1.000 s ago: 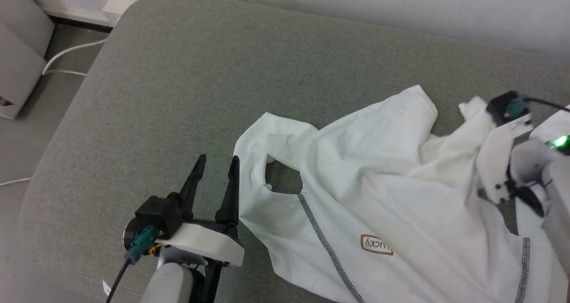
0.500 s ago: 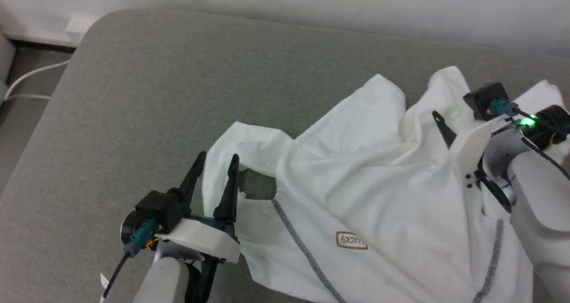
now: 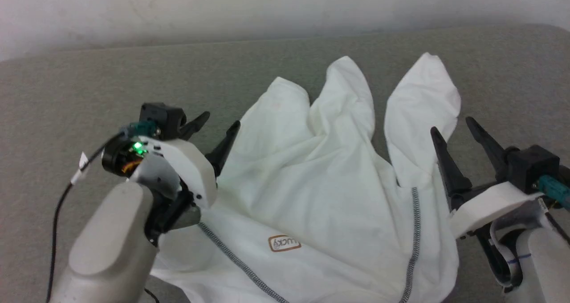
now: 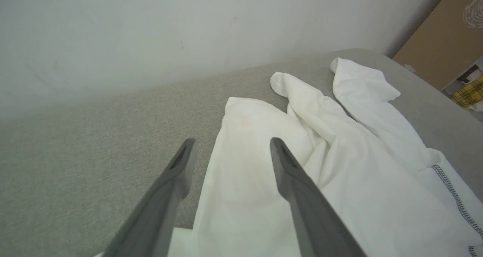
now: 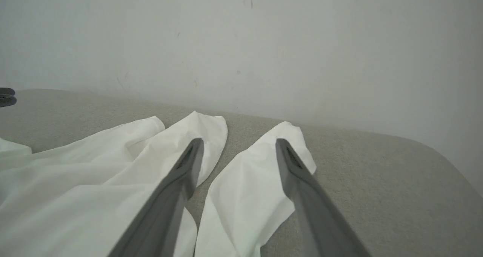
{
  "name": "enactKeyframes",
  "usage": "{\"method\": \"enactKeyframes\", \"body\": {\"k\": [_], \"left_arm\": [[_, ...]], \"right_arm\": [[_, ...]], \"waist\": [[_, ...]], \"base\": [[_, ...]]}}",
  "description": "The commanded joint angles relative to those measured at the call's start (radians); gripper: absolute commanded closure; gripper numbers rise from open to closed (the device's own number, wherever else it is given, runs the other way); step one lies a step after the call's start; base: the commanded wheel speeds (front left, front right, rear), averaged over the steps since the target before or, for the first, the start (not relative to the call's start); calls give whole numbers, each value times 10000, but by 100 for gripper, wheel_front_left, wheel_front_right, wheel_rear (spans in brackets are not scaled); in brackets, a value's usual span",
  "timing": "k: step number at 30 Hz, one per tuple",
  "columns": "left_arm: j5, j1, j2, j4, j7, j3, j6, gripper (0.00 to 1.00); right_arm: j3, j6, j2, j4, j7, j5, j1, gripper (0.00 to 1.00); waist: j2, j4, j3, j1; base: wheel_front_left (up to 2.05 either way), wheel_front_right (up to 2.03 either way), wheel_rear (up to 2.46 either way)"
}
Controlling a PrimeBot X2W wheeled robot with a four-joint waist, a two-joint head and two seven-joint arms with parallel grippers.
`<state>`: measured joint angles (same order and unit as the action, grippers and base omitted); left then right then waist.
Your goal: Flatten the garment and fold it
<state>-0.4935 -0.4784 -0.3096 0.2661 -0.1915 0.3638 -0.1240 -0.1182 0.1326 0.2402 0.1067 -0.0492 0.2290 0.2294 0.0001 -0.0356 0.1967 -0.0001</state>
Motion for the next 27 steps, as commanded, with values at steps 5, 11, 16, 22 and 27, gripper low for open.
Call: {"method": "enactKeyframes", "body": {"k": [5,11,16,22,27], "left_arm": [[-1527,-1436,-1229,432,-1915,907,-64,0],[-2494,-2631,-2220,1375,-3703,1818,-65,0],[-2876,-2981,-2540,2193,-4532,2361,-66,0],[-3176,-3166,-2836,2682,-4741,2616,-63,100],[-2303,-4132,-3098,3114,-2407,1995,495,100]], "right_arm": [[591,-19,-971,-1029,173,-366,-918,0],[696,-19,-1448,-1490,223,-532,-1236,0],[693,-19,-1610,-1538,189,-592,-1300,0],[713,-19,-1703,-1546,118,-702,-1259,0],[750,-19,-1735,-1558,133,-766,-1166,0]], "waist": [[-1,-1962,796,1],[-1,-2601,1249,1],[-1,-2876,1537,1],[-1,-2951,1734,1],[-1,-2869,1751,1]], "base": [[0,0,0],[0,0,0],[0,0,0],[0,0,0],[0,0,0]]}}
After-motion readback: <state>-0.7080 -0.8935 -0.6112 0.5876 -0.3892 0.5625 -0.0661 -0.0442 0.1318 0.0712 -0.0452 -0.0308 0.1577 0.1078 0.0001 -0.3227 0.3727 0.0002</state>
